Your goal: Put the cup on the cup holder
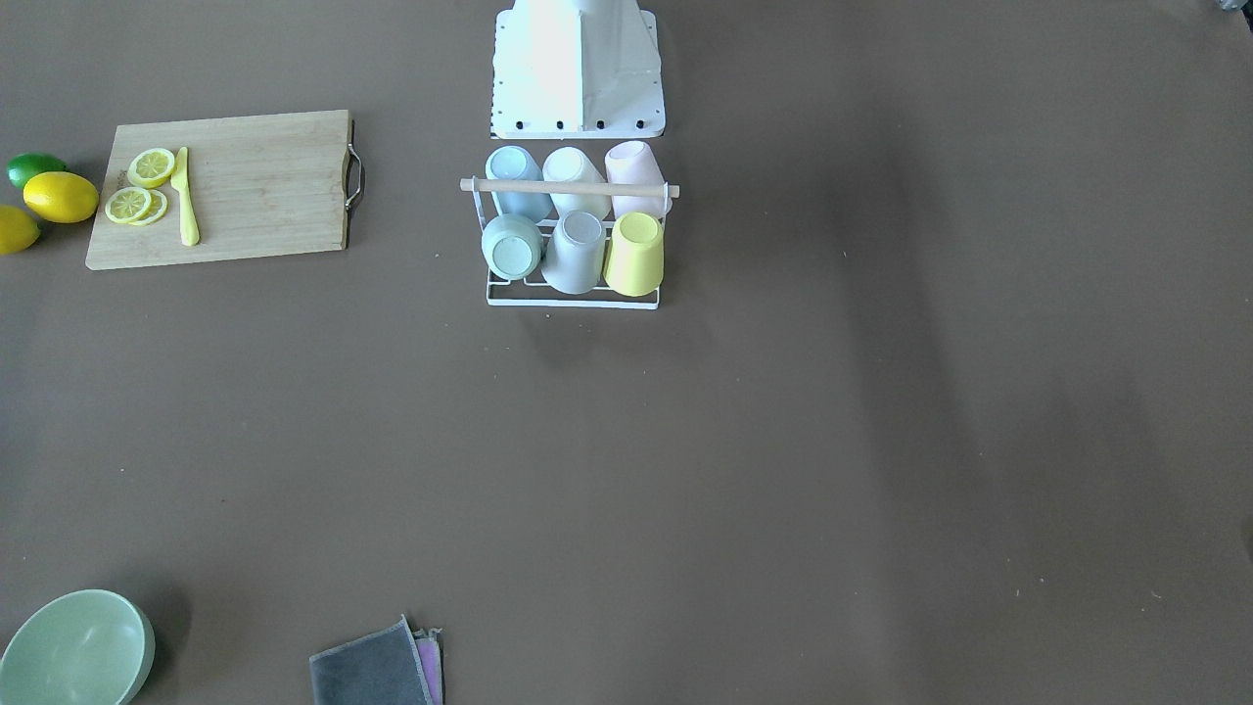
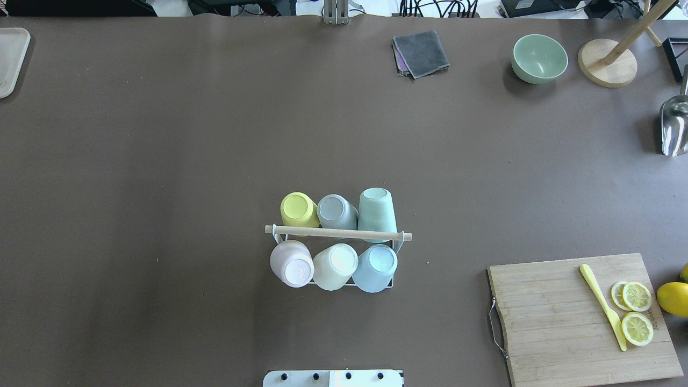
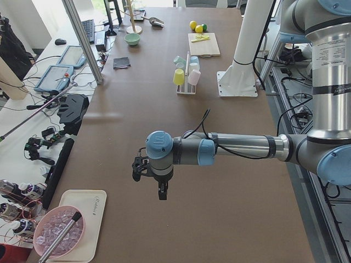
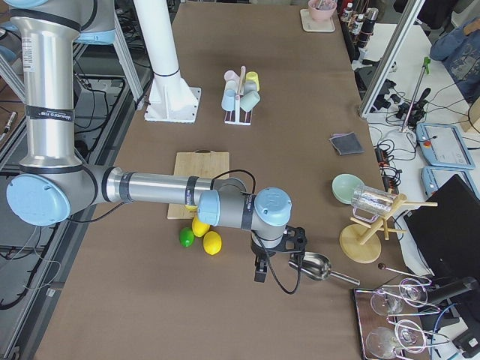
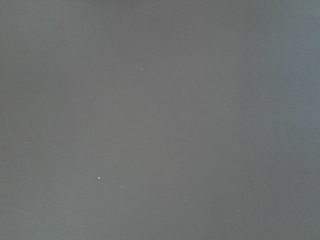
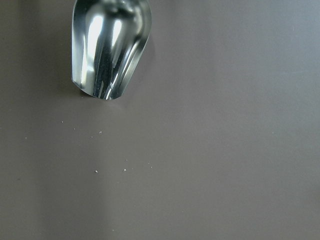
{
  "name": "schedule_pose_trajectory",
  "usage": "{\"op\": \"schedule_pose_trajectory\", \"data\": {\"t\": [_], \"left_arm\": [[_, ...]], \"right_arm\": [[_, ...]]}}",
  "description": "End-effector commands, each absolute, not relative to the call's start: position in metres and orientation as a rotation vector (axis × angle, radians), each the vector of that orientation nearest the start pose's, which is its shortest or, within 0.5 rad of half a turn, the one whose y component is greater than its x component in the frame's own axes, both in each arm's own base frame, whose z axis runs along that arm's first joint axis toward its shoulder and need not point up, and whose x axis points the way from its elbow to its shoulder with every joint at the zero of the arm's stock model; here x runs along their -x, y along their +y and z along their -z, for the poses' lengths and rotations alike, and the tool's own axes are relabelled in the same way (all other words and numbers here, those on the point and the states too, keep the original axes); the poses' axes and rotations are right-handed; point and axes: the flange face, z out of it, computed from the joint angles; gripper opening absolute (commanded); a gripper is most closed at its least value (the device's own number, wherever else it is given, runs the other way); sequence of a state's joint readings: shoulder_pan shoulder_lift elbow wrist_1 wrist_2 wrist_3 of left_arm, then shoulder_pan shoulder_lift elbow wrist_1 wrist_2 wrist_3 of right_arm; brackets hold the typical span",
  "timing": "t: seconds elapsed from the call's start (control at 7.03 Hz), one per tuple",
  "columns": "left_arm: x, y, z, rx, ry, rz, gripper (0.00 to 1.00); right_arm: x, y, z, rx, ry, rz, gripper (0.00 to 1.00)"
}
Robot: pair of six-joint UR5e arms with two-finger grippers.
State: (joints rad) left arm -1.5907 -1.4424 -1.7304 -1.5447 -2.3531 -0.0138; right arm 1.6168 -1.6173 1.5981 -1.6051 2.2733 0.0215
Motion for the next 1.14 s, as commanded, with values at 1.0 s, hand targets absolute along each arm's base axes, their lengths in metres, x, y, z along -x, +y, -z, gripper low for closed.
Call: {"op": "schedule_pose_trajectory", "data": {"t": [1.0], "left_arm": [[0.0718,-0.4367,-0.6416,-0.007,0.782,0.03,0.98]], "right_arm": [[-0.0895,-0.4747,-0.6641,0.022,-0.721,-0.076,1.0]]}}
